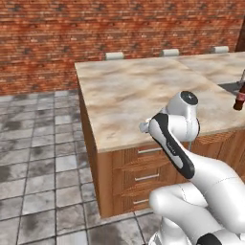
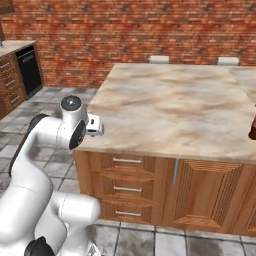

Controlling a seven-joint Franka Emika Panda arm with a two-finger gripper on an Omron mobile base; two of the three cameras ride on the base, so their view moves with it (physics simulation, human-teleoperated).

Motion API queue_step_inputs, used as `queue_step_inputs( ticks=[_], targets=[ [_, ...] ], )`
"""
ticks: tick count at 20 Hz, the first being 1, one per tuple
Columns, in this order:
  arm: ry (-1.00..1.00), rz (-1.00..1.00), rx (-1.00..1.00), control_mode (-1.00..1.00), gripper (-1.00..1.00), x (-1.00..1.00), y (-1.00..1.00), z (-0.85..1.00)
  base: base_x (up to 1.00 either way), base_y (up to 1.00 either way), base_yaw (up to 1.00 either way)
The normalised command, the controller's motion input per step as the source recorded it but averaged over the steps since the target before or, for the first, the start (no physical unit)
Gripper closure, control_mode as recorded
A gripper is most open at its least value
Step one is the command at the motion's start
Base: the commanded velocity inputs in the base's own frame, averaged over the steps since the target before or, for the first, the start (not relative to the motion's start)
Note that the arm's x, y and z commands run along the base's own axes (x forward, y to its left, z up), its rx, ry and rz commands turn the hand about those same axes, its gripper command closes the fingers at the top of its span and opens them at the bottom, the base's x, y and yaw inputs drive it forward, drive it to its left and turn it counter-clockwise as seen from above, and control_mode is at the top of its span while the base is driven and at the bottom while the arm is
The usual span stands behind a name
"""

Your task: Place the large bottle from the dining counter next to the other large bottle outside the sink, and place the small bottle from the dining counter next to the other small bottle inside the sink.

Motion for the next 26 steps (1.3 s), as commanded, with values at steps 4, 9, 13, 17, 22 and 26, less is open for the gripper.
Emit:
queue_step_inputs(
  ticks=[4,9,13,17,22,26],
  targets=[
    [0.00,0.00,0.00,1.00,-1.00,0.00,0.00,0.00,0.24,1.00,0.09],
    [0.00,0.00,0.00,1.00,-1.00,0.00,0.00,0.00,0.44,1.00,0.07],
    [0.00,0.00,0.00,1.00,-1.00,0.00,0.00,0.00,0.61,1.00,0.05],
    [0.00,0.00,0.00,1.00,-1.00,0.00,0.00,0.00,0.73,1.00,0.03],
    [0.00,0.00,0.00,1.00,-1.00,0.00,0.00,0.00,0.90,0.98,0.02],
    [0.00,0.00,0.00,1.00,-1.00,0.00,0.00,0.00,1.00,0.64,0.00]
  ],
)
